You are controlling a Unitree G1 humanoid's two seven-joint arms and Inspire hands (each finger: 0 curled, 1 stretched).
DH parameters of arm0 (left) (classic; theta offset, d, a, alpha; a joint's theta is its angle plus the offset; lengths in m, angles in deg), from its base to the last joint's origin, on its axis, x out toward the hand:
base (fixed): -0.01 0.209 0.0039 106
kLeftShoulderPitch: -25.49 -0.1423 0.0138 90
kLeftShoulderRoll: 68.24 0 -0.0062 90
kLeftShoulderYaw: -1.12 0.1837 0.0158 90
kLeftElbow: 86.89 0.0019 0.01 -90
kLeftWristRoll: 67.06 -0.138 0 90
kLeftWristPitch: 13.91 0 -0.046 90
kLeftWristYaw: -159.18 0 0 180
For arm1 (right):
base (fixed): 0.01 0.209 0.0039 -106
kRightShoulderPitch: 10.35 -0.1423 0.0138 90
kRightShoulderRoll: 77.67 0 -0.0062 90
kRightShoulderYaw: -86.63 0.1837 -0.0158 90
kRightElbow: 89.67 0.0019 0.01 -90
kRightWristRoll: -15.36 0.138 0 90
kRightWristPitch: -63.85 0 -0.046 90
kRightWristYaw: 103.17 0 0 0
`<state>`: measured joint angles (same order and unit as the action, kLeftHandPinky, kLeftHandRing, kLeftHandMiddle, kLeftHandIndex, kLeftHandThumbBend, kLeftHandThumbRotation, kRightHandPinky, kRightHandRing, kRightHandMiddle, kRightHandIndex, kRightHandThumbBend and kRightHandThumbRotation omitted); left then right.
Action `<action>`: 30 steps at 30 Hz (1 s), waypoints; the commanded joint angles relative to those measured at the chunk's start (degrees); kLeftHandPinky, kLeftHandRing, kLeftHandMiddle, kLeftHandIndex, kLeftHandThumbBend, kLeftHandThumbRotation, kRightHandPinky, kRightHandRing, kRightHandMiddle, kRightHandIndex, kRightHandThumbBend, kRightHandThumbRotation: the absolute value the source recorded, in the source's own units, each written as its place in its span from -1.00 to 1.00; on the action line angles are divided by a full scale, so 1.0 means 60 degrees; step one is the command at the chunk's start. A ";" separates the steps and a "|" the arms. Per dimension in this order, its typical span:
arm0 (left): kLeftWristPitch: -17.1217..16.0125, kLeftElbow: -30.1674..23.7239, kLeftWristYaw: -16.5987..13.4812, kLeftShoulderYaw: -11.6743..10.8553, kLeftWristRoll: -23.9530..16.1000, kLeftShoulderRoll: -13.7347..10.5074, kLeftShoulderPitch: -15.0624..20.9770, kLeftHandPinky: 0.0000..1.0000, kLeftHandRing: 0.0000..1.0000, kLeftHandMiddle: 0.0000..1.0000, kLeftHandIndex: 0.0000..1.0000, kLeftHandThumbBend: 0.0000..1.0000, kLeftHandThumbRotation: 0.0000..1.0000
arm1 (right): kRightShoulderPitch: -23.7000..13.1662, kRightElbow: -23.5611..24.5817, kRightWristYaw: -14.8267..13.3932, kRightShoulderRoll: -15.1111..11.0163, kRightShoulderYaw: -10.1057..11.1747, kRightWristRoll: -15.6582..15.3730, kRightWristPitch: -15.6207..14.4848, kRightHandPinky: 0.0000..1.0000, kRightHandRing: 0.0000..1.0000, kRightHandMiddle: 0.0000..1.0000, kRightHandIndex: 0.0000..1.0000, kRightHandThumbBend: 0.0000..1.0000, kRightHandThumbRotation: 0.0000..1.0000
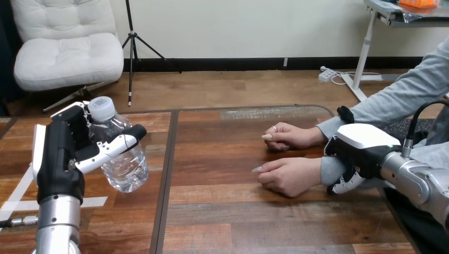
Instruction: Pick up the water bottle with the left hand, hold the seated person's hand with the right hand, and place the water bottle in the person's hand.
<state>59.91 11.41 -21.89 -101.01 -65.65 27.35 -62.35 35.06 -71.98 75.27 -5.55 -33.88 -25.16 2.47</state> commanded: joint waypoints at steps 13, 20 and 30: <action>-0.0366 -0.0312 -0.0029 -0.0038 -0.0003 -0.0084 0.0415 -0.45 -0.33 -0.22 -0.22 0.37 -1.00 | -0.0488 0.0102 -0.0285 0.0053 0.0265 0.0213 0.0073 -0.56 -0.45 -0.31 -0.26 0.16 -1.00; -0.0437 -0.0260 -0.0047 -0.0040 -0.0043 -0.0094 0.0436 -0.46 -0.33 -0.22 -0.22 0.38 -1.00 | -0.0476 0.0092 -0.0342 0.0056 0.0272 0.0218 0.0073 -0.55 -0.45 -0.31 -0.25 0.17 -1.00; -0.0384 -0.0262 -0.0022 -0.0056 0.0056 -0.0068 0.0449 -0.46 -0.33 -0.22 -0.22 0.39 -1.00 | -0.0461 0.0095 -0.0403 0.0042 0.0304 0.0253 0.0182 -0.57 -0.47 -0.33 -0.27 0.19 -1.00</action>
<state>59.47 11.45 -21.93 -101.01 -65.54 27.35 -62.34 35.07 -72.03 74.91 -5.55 -33.88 -25.05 2.66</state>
